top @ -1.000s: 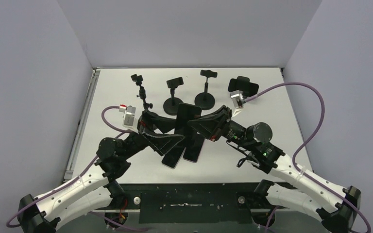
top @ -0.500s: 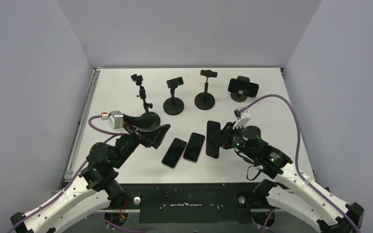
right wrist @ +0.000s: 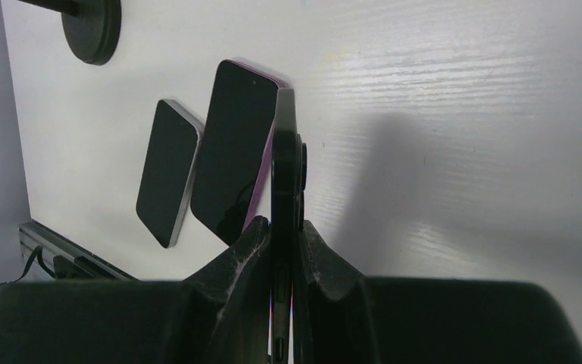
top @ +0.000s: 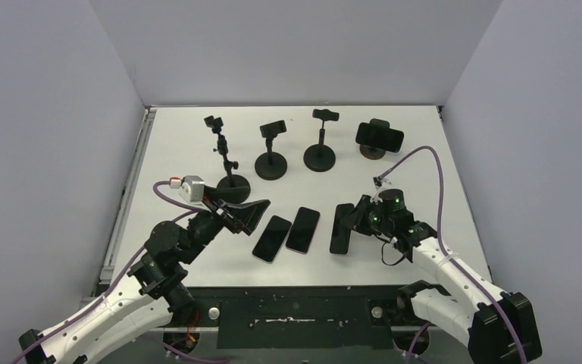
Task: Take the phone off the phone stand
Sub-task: Place the phone at the center of the board.
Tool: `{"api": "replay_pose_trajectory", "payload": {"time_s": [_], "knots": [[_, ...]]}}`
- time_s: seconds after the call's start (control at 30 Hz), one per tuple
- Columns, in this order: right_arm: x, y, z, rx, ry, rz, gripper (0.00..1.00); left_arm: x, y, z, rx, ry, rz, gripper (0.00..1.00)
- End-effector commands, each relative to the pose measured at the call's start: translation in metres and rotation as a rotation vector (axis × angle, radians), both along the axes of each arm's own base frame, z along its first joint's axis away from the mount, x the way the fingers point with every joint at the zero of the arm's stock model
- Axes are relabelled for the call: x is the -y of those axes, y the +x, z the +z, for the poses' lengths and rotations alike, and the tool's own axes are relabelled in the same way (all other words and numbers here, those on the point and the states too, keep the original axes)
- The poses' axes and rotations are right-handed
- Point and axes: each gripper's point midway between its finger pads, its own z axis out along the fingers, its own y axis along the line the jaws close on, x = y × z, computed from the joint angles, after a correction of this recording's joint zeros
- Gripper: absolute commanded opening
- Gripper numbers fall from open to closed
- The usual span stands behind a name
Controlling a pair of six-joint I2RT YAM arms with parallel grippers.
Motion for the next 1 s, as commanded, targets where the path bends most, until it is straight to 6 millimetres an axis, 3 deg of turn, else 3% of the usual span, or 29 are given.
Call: {"api": "replay_pose_trajectory", "payload": {"time_s": [0.0, 0.4, 0.5, 0.6, 0.73, 0.97], "knots": [[-0.013, 0.009, 0.012, 0.037, 0.091, 0.028, 0.0, 0.004, 0.003, -0.003, -0.023, -0.012, -0.002, 0.83], [-0.013, 0.009, -0.015, -0.013, 0.075, 0.023, 0.0, -0.001, 0.018, -0.016, -0.114, 0.032, 0.081, 0.87], [-0.018, 0.014, -0.018, -0.017, 0.116, 0.006, 0.0, 0.0, 0.02, -0.03, -0.175, 0.08, 0.089, 0.9], [-0.023, 0.021, -0.018, -0.013, 0.162, -0.015, 0.0, -0.006, 0.019, -0.06, -0.283, 0.126, 0.12, 0.92], [-0.028, 0.028, -0.026, -0.032, 0.171, -0.01, 0.0, -0.016, 0.012, -0.086, -0.358, 0.115, 0.141, 0.93], [-0.033, 0.033, -0.046, -0.072, 0.181, -0.014, 0.0, -0.025, 0.001, -0.097, -0.382, 0.056, 0.129, 0.92]]}}
